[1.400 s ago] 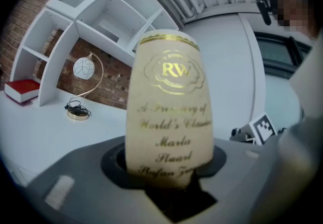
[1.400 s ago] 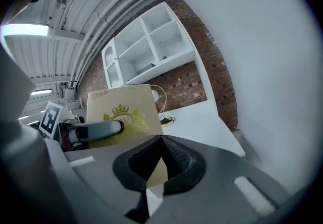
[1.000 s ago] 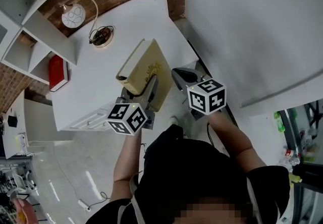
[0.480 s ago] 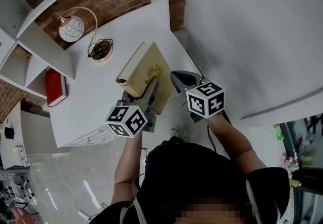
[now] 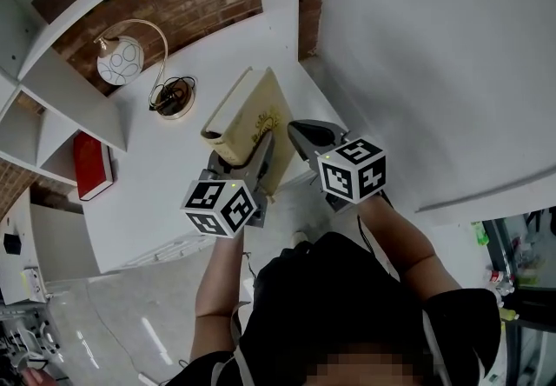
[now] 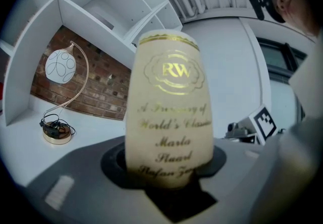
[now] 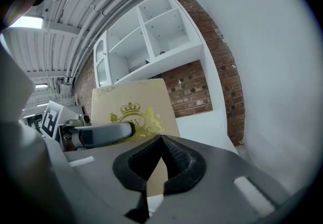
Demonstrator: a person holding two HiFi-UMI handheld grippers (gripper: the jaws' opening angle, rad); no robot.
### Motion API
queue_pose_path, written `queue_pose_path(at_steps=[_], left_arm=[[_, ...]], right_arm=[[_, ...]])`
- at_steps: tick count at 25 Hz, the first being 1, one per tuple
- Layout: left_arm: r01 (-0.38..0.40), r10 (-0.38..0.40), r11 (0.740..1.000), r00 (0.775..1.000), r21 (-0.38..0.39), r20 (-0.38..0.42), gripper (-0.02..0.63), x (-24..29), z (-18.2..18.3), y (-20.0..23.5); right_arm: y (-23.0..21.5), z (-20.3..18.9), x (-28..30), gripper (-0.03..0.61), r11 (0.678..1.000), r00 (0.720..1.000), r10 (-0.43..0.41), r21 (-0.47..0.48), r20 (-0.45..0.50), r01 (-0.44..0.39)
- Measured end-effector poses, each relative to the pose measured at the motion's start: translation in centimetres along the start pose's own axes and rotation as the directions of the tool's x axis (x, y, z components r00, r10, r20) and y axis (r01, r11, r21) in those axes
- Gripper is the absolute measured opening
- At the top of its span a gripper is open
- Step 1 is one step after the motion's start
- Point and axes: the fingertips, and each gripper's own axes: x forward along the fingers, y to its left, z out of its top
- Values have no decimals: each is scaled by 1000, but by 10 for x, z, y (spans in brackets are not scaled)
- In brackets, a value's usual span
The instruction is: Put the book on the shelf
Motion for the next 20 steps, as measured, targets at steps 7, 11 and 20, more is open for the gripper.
queue_pose_path(at_steps=[7, 11, 20], left_arm=[[25, -25, 999, 1000, 25, -1, 213, 13, 16, 6], [31, -31, 999, 999, 33, 14, 213, 22, 27, 7], [-20, 20, 1000, 1000, 19, 20, 212, 51, 39, 6]], right_arm=[[-8, 22, 10, -3, 1000, 1000, 5, -17, 16, -5], [-16, 35, 17, -3, 1000, 999, 14, -26, 33, -13], [-43, 55, 24, -3, 998, 999, 11, -54, 30, -10]])
